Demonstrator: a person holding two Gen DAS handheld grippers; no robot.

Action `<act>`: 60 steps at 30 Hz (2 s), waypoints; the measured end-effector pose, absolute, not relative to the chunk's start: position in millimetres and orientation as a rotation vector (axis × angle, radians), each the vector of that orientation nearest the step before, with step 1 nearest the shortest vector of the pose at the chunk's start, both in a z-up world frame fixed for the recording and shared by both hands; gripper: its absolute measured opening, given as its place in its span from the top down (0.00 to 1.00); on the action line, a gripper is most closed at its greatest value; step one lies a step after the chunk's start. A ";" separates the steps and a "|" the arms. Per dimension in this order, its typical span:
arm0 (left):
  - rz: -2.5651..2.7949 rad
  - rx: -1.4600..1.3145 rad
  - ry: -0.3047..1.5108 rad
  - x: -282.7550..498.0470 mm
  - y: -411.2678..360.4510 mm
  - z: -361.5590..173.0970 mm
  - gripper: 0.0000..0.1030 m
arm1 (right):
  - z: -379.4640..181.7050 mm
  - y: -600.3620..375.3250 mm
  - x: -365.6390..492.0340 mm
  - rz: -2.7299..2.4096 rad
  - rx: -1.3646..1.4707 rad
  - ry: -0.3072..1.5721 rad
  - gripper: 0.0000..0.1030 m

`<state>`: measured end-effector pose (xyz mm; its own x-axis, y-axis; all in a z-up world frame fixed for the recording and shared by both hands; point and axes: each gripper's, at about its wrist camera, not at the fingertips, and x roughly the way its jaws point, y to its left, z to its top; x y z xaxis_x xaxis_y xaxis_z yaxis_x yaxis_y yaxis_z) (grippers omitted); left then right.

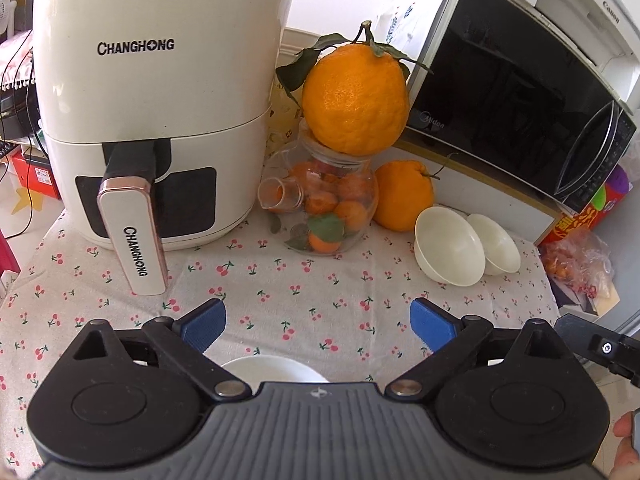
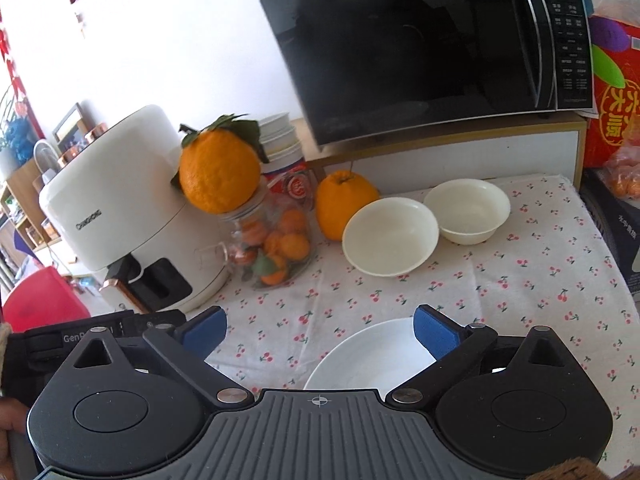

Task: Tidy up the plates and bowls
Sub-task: 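Move both grippers to the white bowl beside the large orange, then close the left gripper on the bowl rim while the right gripper grasps it too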

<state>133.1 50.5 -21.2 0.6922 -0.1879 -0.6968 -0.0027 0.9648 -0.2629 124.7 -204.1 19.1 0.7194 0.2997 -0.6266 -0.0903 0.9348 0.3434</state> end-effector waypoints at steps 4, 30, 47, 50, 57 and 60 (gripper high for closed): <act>-0.096 -0.286 0.784 144.5 35.8 -23.6 0.04 | 15.5 -228.5 142.6 0.138 0.363 0.751 0.02; -0.231 -0.419 0.757 225.8 -34.2 -68.8 0.28 | -73.8 -317.1 243.7 0.001 0.727 0.763 0.02; -0.287 -0.501 0.849 243.6 -27.2 -109.9 0.79 | -104.7 -313.1 264.7 0.068 0.781 0.811 0.54; -0.301 -0.525 0.827 241.3 -24.4 -107.0 0.80 | -107.5 -310.5 264.2 0.095 0.793 0.809 0.61; -0.322 -0.522 0.803 245.4 -30.5 -105.2 0.86 | -108.6 -298.2 266.9 0.137 0.736 0.826 0.85; -0.327 -0.509 0.795 245.8 -33.9 -101.4 0.88 | -105.2 -295.1 265.8 0.138 0.714 0.819 0.86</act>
<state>245.8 -33.9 -101.4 0.6601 -0.4612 -0.5930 0.0891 0.8319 -0.5477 265.8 -295.1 -105.2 0.6880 0.3767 -0.6203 0.1520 0.7609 0.6308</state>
